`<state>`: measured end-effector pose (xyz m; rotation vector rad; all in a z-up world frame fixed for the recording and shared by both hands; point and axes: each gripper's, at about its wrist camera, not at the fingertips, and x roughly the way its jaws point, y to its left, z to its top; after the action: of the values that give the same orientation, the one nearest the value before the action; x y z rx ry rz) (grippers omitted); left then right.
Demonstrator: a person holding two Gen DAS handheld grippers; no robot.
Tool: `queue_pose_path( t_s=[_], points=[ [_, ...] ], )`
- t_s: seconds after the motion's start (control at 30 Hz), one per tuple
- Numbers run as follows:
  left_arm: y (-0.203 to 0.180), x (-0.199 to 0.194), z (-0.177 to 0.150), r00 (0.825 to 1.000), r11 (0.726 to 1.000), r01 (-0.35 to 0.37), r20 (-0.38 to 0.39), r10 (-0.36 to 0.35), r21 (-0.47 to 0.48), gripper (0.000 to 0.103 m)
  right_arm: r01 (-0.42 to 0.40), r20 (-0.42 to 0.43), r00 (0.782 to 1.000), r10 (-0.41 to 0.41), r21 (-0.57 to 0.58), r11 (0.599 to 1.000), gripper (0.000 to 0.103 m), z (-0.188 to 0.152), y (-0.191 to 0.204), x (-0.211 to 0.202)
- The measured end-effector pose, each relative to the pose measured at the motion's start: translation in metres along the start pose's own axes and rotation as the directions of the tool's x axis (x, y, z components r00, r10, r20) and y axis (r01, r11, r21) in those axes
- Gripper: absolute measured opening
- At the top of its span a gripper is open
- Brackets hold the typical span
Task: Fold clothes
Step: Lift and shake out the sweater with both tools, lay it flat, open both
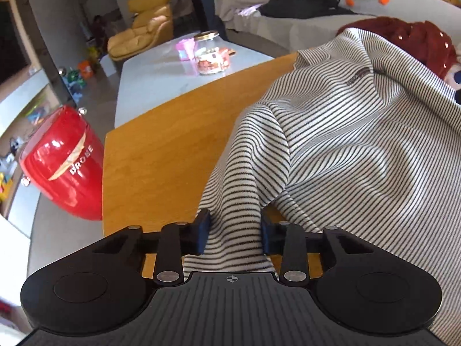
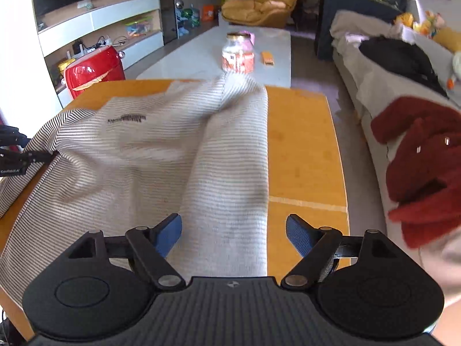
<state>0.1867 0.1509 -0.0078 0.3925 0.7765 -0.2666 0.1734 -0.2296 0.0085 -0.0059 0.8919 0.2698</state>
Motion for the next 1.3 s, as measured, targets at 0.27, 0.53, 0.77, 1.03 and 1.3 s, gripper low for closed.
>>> queue_pose_path(
  t_s=[0.27, 0.53, 0.77, 1.03, 1.3],
  points=[
    [0.015, 0.021, 0.063, 0.962, 0.963, -0.259, 0.112, 0.250, 0.079, 0.038, 0.119, 0.174, 0.979, -0.109, -0.048, 0.992, 0.005, 0.028, -0.018, -0.022],
    [0.016, -0.024, 0.068, 0.970, 0.983, 0.079, 0.239, -0.038, -0.165, 0.084, 0.190, 0.309, 0.930, -0.199, 0.058, 0.980, 0.005, 0.071, -0.067, -0.051],
    [-0.076, -0.019, 0.062, 0.879, 0.948, 0.315, 0.390, -0.272, -0.049, 0.096, -0.005, 0.245, 0.969, -0.018, 0.090, 0.996, 0.005, 0.073, -0.047, -0.023],
    [-0.101, 0.007, 0.036, 0.870, 0.893, 0.438, 0.297, -0.394, -0.098, 0.096, -0.299, 0.287, 0.919, 0.270, 0.059, 0.952, 0.004, 0.123, -0.001, -0.033],
    [-0.105, 0.000, 0.014, 0.842, 0.841, 0.514, 0.290, -0.456, -0.170, 0.099, -0.285, 0.306, 0.893, 0.330, -0.183, 0.941, 0.004, 0.184, 0.092, 0.005]
  ],
)
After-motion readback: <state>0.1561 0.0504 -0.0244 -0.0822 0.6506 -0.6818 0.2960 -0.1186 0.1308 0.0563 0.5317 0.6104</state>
